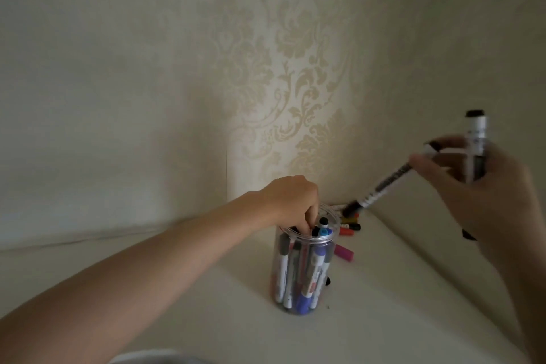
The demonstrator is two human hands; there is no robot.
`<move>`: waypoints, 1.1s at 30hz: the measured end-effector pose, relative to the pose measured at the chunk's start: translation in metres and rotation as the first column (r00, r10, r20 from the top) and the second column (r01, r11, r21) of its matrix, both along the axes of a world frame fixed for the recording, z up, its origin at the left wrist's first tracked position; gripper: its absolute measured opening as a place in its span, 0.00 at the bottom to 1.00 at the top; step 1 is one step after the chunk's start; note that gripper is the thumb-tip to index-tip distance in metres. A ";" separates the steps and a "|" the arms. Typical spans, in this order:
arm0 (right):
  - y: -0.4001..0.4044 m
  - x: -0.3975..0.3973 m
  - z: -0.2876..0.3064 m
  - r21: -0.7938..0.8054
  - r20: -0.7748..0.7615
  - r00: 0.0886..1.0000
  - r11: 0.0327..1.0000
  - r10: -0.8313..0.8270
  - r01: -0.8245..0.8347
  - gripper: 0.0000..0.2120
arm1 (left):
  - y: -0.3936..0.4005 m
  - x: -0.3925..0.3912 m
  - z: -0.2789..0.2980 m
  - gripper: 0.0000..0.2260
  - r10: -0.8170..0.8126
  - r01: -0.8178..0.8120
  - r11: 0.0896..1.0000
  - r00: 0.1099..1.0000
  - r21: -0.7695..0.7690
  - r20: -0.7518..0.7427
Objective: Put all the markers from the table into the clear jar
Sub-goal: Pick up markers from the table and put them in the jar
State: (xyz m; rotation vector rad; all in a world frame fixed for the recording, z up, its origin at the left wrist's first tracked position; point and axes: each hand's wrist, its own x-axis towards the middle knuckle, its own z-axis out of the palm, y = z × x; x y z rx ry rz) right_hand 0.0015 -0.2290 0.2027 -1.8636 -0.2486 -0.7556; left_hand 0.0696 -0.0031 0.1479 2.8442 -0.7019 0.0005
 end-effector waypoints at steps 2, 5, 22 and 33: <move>0.020 0.005 -0.001 -0.067 -0.024 0.998 0.996 0.053 -0.054 0.07 | 0.003 0.000 0.003 0.06 -0.005 0.005 1.000 1.000 -0.029 -0.019; 0.046 0.012 -0.019 -0.238 -0.089 0.992 0.965 0.091 -0.110 0.08 | 0.020 -0.003 0.009 0.08 0.051 -0.050 0.961 0.999 -0.272 -0.003; 0.053 0.047 -0.029 -0.272 -0.551 0.811 0.878 0.194 -0.394 0.12 | 0.054 -0.043 -0.022 0.09 -0.161 0.222 0.859 0.972 -0.461 0.169; 0.033 0.041 -0.013 -0.661 -0.464 0.881 0.624 0.095 -0.416 0.12 | 0.062 -0.037 -0.040 0.09 -0.119 0.187 0.865 0.978 -0.466 0.173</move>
